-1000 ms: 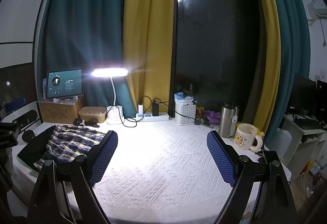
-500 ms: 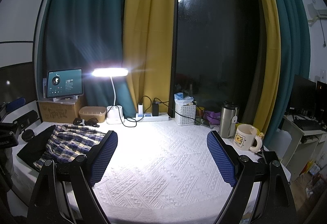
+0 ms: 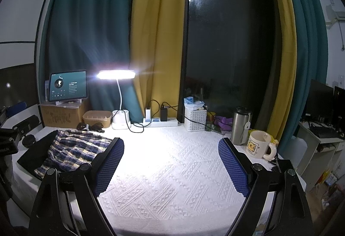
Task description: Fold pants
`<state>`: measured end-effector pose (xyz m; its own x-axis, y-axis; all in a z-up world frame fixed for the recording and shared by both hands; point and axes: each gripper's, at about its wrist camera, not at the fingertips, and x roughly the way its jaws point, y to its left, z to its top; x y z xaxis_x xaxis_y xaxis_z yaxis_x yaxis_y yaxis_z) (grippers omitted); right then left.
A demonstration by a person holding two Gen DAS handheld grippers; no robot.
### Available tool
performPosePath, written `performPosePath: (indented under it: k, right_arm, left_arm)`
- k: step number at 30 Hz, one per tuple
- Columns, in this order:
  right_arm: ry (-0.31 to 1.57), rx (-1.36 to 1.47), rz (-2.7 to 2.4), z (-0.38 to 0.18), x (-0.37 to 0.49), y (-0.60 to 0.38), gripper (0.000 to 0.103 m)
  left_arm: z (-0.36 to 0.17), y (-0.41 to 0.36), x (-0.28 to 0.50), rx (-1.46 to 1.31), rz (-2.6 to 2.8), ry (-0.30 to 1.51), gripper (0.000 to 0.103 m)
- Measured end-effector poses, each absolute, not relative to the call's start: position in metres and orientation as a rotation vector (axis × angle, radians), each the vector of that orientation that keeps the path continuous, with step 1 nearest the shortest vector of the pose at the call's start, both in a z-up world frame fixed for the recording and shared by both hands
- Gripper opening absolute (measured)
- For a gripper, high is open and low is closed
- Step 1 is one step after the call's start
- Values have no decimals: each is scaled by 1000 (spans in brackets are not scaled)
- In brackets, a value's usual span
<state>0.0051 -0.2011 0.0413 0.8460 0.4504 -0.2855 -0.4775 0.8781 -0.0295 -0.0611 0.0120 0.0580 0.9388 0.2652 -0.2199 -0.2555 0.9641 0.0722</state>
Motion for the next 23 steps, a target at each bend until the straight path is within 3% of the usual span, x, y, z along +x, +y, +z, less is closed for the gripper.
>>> performPosePath:
  k: [23]
  right_arm:
    - [277,-110,496,40,6,-204,90]
  left_arm:
    - [57,12,-61,50,237,228,102]
